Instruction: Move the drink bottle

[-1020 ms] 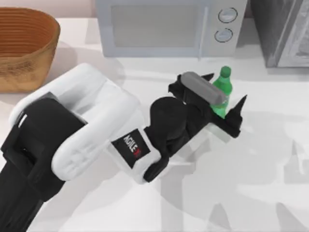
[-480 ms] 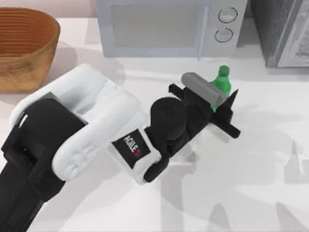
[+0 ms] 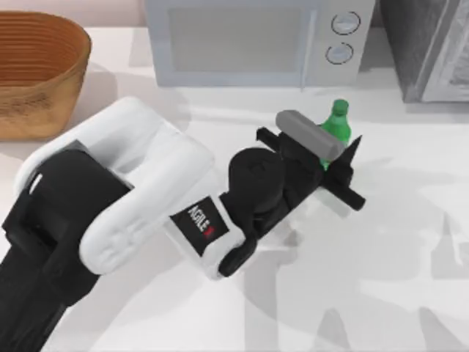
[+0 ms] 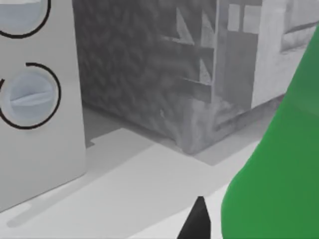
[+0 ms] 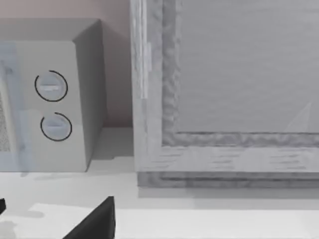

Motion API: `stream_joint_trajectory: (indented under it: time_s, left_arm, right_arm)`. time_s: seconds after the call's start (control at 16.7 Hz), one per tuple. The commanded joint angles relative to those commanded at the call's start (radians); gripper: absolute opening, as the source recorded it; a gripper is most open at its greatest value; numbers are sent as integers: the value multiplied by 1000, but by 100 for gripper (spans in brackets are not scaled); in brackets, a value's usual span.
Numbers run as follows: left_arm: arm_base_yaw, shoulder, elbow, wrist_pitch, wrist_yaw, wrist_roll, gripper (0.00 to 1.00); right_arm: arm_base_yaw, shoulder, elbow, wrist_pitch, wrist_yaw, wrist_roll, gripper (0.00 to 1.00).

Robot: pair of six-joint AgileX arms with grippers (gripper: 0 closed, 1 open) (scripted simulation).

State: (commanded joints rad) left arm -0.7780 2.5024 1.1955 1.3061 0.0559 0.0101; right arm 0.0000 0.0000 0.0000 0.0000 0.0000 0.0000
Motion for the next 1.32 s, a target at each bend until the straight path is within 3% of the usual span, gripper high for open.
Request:
stream_joint_trajectory:
  time_s: [0.24,0.42,0.66,1.08,1.32]
  left_arm:
    - [14,-6,-10,5,13,1,0]
    - [98,-37,-73,36,100,4,0]
    - [304,-115,-226,109,304,11,0]
    - [748,-300,-566,248,740,26,0]
    - [912,-375,-693,297,902,32,0]
  right_arm:
    - [0,0,0,0,0,0,100]
    - [0,0,0,0,0,0,100]
    - [0,0,0,0,0,0,100]
    - [0,0,0,0,0,0,100]
    - [0,0,0,0,0,0,100]
